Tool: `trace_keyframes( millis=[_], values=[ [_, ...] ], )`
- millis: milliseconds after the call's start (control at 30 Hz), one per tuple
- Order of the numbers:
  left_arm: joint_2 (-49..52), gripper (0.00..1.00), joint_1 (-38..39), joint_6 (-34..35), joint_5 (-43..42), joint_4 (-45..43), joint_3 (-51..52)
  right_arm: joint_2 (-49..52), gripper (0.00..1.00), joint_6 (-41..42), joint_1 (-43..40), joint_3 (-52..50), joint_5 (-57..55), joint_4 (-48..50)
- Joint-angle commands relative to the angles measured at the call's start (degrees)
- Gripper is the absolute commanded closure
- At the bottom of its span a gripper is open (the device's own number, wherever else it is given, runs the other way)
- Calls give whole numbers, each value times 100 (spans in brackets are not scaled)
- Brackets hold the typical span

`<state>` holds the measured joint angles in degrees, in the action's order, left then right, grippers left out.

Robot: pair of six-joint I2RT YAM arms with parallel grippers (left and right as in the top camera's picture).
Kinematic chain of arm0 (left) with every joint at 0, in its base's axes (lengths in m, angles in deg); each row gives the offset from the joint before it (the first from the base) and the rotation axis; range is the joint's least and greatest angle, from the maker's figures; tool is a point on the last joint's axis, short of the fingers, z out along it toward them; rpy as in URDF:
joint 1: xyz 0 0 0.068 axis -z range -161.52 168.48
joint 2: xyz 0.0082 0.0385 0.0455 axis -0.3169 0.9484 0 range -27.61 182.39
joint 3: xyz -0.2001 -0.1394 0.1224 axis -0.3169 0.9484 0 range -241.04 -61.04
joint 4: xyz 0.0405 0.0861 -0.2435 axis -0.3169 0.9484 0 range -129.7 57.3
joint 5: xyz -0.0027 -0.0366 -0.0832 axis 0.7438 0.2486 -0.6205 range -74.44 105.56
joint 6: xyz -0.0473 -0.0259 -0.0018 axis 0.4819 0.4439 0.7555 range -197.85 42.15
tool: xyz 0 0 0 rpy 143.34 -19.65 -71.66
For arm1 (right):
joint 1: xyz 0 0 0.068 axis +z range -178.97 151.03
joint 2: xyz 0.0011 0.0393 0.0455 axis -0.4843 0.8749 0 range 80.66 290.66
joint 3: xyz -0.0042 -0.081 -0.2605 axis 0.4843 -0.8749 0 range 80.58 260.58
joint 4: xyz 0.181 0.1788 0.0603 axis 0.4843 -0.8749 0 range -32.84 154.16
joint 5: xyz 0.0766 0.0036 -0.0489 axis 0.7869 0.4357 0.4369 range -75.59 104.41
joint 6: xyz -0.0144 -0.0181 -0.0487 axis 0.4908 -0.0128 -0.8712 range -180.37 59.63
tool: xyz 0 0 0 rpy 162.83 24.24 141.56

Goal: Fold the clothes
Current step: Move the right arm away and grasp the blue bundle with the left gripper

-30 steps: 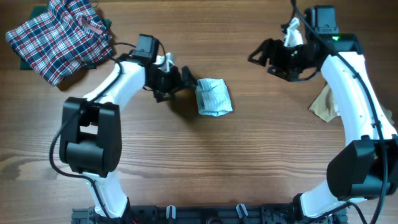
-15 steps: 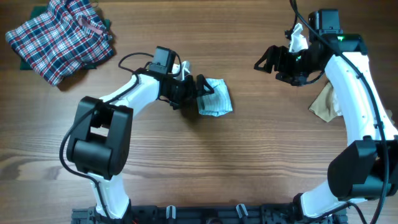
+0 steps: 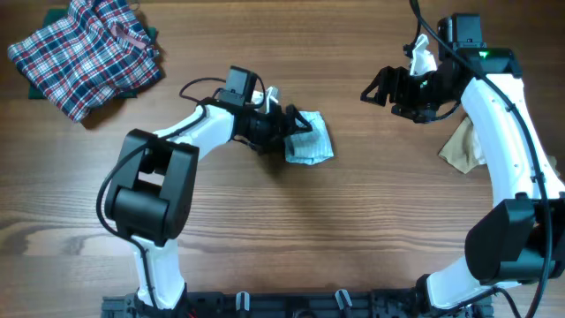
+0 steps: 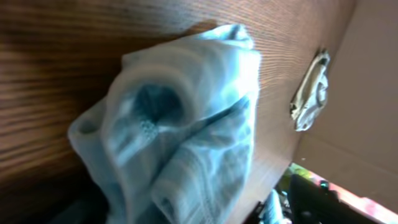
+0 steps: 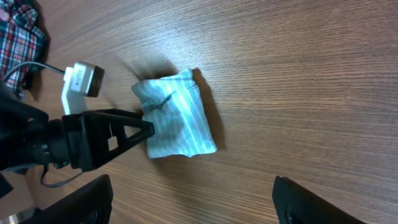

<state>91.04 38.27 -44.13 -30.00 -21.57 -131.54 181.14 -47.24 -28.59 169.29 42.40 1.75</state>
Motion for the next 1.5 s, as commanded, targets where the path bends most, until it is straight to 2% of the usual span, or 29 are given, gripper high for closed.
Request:
trace_keyframes(
  millis=[0, 233, 333, 533, 600, 1067, 1467],
  values=[
    [444, 27, 72, 22, 402, 92, 173, -162, 17, -109, -4, 55, -83, -24],
    [444, 39, 72, 22, 402, 68, 173, -162, 17, -107, -4, 55, -83, -87],
    [444, 49, 72, 24, 402, 13, 173, -162, 17, -109, -4, 55, -83, -94],
    [444, 89, 72, 24, 402, -20, 173, -162, 17, -105, -4, 55, -83, -109],
    [444, 96, 72, 22, 402, -17, 173, -162, 17, -107, -2, 55, -83, -114],
    [365, 96, -33, 17, 402, -144, 153, -162, 17, -96, -2, 55, -81, -151],
    [-229, 96, -734, 20, 404, -420, 149, -162, 17, -101, -2, 55, -83, -146]
  ],
)
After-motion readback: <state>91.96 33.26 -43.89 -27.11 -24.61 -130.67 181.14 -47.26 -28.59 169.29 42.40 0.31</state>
